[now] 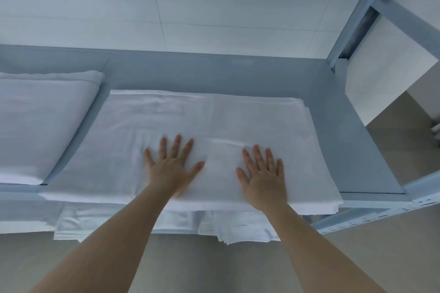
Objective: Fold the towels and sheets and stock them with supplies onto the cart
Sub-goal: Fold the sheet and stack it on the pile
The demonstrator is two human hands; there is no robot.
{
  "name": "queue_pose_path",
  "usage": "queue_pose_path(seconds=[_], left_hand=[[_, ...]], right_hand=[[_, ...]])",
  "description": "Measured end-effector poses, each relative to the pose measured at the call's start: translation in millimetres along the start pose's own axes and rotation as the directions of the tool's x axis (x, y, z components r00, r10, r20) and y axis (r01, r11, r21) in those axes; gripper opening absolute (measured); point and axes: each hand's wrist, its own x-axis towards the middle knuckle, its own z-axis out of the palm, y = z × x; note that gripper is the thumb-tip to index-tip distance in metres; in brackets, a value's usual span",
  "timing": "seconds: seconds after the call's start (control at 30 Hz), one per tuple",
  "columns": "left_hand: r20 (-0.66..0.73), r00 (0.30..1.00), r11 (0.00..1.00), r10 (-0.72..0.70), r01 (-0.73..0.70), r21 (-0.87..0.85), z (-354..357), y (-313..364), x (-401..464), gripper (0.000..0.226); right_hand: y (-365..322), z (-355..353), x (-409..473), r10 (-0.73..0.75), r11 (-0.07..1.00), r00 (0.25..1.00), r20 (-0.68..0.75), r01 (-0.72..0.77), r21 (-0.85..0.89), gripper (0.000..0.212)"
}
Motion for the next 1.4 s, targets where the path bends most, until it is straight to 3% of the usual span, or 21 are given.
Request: queue_pose_path(seconds=[0.17,0.33,0.53,0.63,0.7,0.77,0.83,0.87,0.97,1.1,1.27,1.4], left_hand=[[0.024,0.980,0.980,-0.198,0.198,-0.026,-3.4,-118.9,-13.6,0.077],[0.036,0.979,0.978,-0.199,0.200,-0.057,-3.2,-153.1,-30.2,0.078],[0.022,0.985,0.984,-0.169,0.170,-0.057,3.6,-155.1,-27.8,0.080],[0.072,0.985,0.986,-0.155,0.158,-0.044,-3.9,-152.7,-28.2,0.078],[0.067,0.995,0.995,-0.072,0.076,-0.064,-10.8,-143.2,-34.2,0.086],[0.028,0.987,0.985,0.155,-0.152,-0.086,-11.3,-125.3,-49.1,0.095],[0.017,0.924,0.924,0.382,-0.382,-0.006,-2.8,-105.0,-66.3,0.097],[0.025,0.903,0.901,0.428,-0.429,0.061,2.4,-95.9,-72.2,0.096],[-0.002,0.918,0.901,0.397,-0.390,0.192,7.5,-73.9,-75.4,0.080],[-0.047,0.909,0.877,0.415,-0.386,0.285,8.5,-65.5,-74.7,0.059],[-0.140,0.842,0.832,0.521,-0.464,0.304,5.2,-84.6,-76.0,0.062],[-0.092,0.852,0.823,0.515,-0.462,0.330,6.3,-110.4,-77.0,0.065]], right_hand=[[-1.8,-0.5,0.2,0.008,1.000,1.000,0.027,-0.008,-0.019,0.063],[-43.1,-4.8,8.3,0.190,0.981,0.975,0.118,-0.192,0.007,0.067],[-171.5,8.6,6.9,-0.089,0.996,0.990,0.110,0.087,0.025,0.061],[-200.2,11.5,11.0,-0.102,0.995,0.986,0.135,0.104,-0.008,0.058],[-202.6,10.5,13.7,-0.072,0.997,0.987,0.145,0.075,-0.019,0.057],[-200.0,3.9,15.3,-0.092,0.996,0.981,0.174,0.094,-0.005,0.056],[-190.3,-5.5,12.1,-0.157,0.987,0.966,0.207,0.147,0.065,0.054],[-182.0,-8.8,5.6,-0.196,0.978,0.957,0.215,0.174,0.118,0.053],[-156.3,-7.4,-33.6,-0.260,0.959,0.944,0.205,0.227,0.168,0.066],[-161.9,11.4,-70.1,-0.204,0.974,0.964,0.173,0.218,-0.068,0.092],[-187.5,8.7,-67.2,-0.111,0.979,0.994,-0.022,0.106,-0.173,0.077],[-183.1,11.1,-64.2,-0.104,0.973,0.991,0.086,0.119,-0.196,0.071]])
